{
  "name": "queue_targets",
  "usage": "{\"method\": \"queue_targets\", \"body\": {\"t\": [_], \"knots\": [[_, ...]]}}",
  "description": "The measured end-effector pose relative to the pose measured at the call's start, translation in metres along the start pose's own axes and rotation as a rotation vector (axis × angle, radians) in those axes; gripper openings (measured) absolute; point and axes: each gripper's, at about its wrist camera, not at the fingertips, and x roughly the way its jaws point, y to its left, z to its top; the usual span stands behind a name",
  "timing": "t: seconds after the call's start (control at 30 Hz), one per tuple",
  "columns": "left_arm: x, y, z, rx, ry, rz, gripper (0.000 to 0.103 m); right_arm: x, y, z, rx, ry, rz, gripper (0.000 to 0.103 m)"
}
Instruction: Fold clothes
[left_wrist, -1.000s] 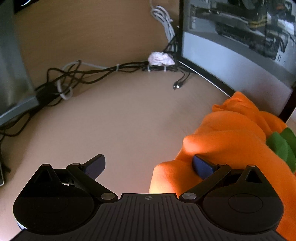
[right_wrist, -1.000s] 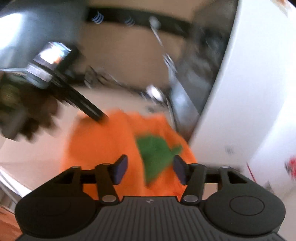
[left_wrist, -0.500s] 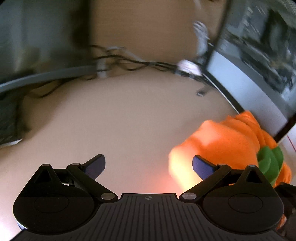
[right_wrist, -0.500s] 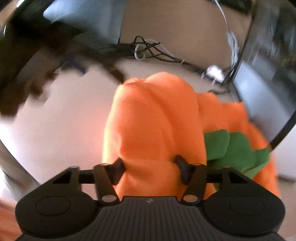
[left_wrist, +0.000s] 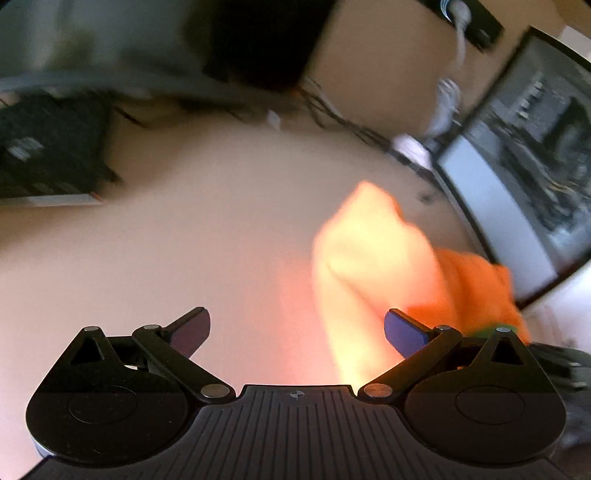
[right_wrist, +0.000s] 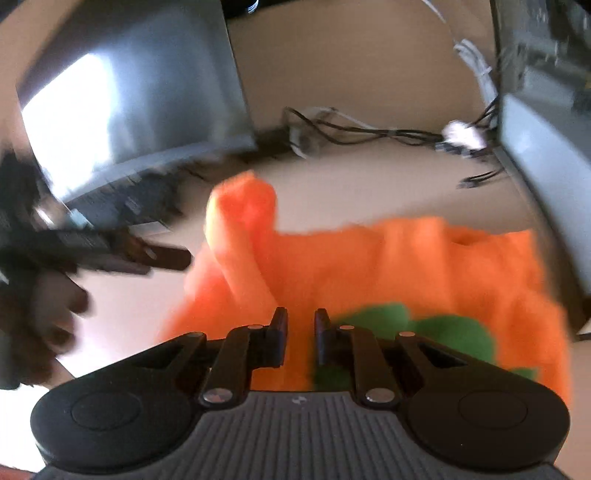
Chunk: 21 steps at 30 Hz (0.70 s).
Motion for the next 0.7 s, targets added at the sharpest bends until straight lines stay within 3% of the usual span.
{"method": "queue_targets", "body": {"t": [0.13, 0.27, 0.4, 0.57, 0.63, 0.7], "knots": [[0.003, -0.019, 0.001, 0.020, 0.008, -0.160, 0.103, -0.018, 0.017, -0.009, -0.119, -0.050, -0.101, 0.016], [0.010, -0.040, 0.005, 0.074, 0.004, -0.273, 0.103, -0.046, 0.033, 0.005, -0.202, -0.179, -0.174, 0.034], [0.036, -0.081, -0.011, 0.244, 0.072, -0.306, 0.103, -0.075, 0.017, 0.029, -0.100, -0.271, -0.247, 0.044], [0.043, -0.113, -0.051, 0.485, 0.116, -0.375, 0.103, -0.084, 0.003, 0.043, 0.033, -0.233, -0.106, 0.048], [0.044, -0.119, -0.065, 0.568, 0.101, -0.366, 0.103, -0.064, 0.004, 0.054, 0.043, -0.175, -0.014, 0.049], [0.047, -0.120, -0.070, 0.589, 0.097, -0.349, 0.103, -0.032, 0.012, 0.064, 0.001, -0.097, 0.036, 0.053]]}}
